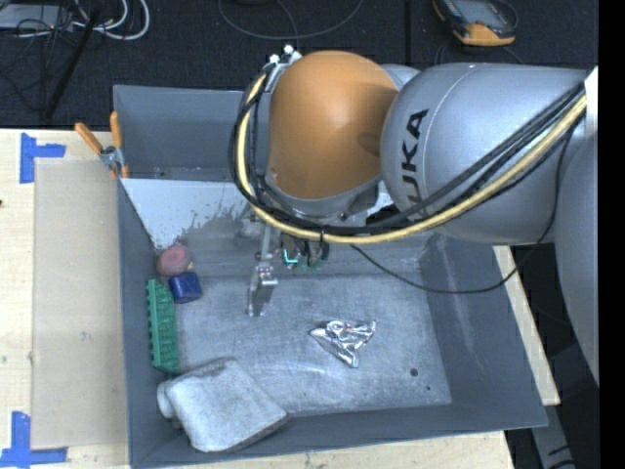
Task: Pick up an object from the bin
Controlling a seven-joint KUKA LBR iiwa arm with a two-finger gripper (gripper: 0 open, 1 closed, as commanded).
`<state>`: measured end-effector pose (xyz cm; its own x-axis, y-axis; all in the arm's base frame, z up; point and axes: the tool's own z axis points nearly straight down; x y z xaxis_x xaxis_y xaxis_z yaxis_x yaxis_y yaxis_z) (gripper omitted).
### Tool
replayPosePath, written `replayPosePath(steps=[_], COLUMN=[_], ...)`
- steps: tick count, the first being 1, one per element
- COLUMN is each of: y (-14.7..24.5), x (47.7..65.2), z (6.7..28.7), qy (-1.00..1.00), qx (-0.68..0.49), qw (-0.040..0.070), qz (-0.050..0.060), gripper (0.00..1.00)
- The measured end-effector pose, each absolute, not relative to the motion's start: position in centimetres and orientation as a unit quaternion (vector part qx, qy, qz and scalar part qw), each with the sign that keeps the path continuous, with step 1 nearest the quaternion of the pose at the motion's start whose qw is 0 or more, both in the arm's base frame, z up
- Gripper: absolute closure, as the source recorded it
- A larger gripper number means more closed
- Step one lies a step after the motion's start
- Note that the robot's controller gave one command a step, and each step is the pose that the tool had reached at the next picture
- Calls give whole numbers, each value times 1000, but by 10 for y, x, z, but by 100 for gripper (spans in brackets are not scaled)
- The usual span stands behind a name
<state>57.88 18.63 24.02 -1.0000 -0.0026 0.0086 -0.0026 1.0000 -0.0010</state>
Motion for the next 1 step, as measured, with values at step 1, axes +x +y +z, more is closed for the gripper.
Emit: replayPosePath(steps=[1], y=[232], x=[575], z=[123], qy=[-1000], qx=[17], qw=[4], qz=[1], gripper=[0])
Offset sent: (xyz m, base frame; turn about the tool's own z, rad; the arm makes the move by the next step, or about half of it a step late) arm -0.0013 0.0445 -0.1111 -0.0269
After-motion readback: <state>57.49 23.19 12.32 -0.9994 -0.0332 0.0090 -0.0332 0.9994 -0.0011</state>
